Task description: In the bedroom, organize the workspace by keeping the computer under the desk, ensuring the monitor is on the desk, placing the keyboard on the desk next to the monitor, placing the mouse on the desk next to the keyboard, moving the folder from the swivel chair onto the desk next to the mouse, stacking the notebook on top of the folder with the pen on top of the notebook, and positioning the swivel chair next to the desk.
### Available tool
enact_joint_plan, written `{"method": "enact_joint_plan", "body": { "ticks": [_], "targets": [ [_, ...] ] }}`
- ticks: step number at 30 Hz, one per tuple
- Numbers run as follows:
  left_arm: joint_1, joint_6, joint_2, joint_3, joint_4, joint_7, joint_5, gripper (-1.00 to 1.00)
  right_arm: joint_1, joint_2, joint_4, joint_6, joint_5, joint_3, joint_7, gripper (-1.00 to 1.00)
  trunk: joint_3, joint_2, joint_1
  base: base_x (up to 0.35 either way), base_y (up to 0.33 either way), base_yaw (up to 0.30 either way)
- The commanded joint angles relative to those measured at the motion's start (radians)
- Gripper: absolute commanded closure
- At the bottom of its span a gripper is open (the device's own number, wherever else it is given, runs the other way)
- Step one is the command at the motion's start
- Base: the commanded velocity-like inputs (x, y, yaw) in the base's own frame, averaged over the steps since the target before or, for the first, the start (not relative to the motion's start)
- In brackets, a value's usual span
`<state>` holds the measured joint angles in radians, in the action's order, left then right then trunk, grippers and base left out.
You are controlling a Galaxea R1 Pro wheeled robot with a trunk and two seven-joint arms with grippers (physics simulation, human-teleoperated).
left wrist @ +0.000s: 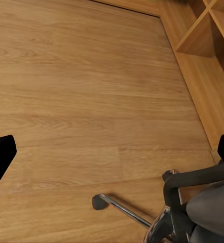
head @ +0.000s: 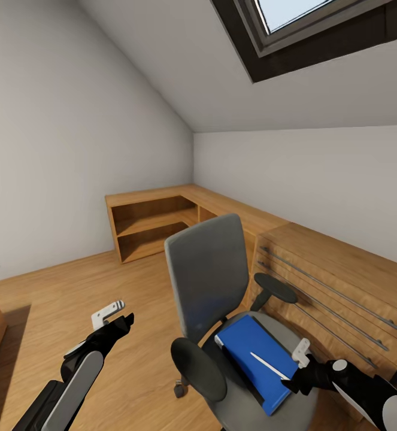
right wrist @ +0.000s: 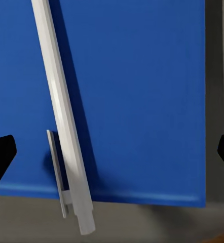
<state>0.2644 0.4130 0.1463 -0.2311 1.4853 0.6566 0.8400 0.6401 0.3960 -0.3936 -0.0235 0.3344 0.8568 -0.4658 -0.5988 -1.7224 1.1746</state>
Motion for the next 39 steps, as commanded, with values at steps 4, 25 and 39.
{"method": "enact_joint_plan", "body": {
  "ticks": [4, 25, 39],
  "targets": [
    [0.001, 0.001, 0.001, -0.002, 0.002, 0.008, 0.007, -1.00, 0.001, -0.003, -0.001, -0.003, 0.009, 0.007, -0.001, -1.00, -0.001, -0.001, 0.000, 0.000, 0.000, 0.000],
    [0.001, 0.001, 0.001, -0.002, 0.001, 0.008, 0.007, -1.00, 0.001, -0.011, -0.001, -0.004, -0.022, 0.008, -0.001, -1.00, -0.001, -0.001, 0.000, 0.000, 0.000, 0.000],
    [0.001, 0.001, 0.000, -0.003, 0.001, 0.009, 0.007, -1.00, 0.001, -0.011, -0.001, -0.004, -0.024, 0.008, -0.001, -1.00, -0.001, -0.001, 0.000, 0.000, 0.000, 0.000]
  ]
}}
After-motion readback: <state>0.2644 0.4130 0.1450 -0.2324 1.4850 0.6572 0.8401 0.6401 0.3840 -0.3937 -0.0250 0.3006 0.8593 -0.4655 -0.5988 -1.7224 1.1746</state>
